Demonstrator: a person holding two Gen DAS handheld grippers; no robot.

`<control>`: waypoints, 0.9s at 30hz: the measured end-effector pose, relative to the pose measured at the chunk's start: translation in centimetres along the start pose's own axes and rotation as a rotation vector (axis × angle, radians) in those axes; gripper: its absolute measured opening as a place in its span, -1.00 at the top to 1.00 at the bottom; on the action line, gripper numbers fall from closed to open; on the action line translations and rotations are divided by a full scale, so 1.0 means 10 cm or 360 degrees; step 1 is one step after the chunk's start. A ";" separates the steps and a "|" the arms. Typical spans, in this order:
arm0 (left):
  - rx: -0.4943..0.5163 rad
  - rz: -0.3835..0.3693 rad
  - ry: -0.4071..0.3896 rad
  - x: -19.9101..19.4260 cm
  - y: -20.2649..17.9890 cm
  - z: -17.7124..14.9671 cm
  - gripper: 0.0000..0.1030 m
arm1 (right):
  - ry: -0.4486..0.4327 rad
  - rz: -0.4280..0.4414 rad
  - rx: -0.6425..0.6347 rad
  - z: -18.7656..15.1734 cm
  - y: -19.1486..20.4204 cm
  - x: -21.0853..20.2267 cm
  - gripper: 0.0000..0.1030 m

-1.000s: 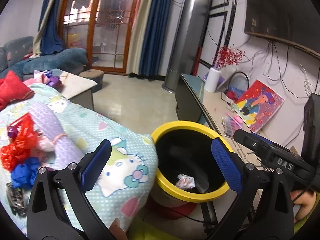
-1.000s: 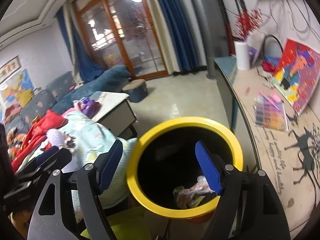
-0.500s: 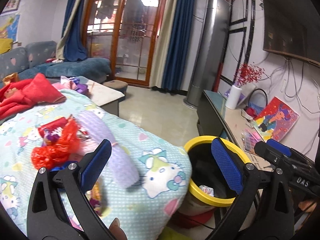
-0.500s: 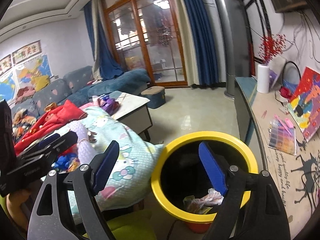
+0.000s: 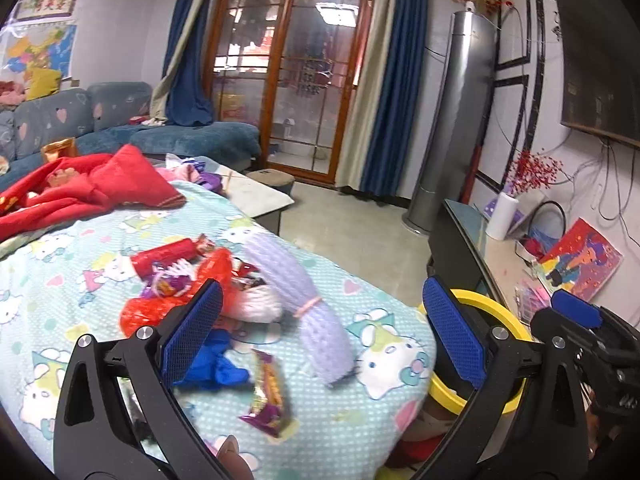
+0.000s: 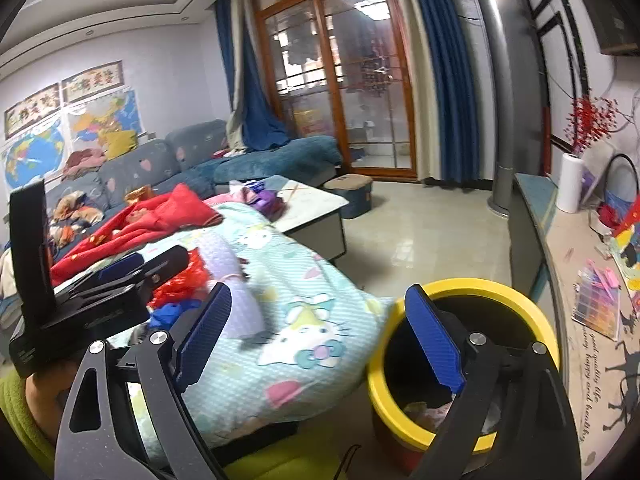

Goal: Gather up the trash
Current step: 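Move both tools back over the trash on the bed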

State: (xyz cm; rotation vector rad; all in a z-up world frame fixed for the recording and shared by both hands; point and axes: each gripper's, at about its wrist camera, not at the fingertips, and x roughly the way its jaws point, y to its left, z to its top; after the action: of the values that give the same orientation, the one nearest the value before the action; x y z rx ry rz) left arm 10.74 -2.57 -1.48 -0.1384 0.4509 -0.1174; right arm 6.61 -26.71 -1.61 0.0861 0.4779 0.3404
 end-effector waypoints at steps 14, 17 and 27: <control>-0.0137 0.0160 -0.0043 -0.10 0.53 0.06 -0.79 | 0.0091 0.0140 -0.0144 -0.03 0.56 0.27 -0.72; -0.0168 0.0210 -0.0034 -0.09 0.66 0.07 -0.79 | 0.0116 0.0162 -0.0169 -0.03 0.67 0.34 -0.72; -0.0322 0.0338 0.0087 0.02 1.22 0.03 -0.79 | 0.0228 0.0185 -0.0187 -0.04 0.81 0.67 -0.72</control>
State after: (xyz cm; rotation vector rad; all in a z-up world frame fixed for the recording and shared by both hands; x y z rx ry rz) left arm 12.08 9.44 -3.28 -0.2853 0.5288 0.1337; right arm 9.55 -16.85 -3.63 -0.0249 0.5951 0.4904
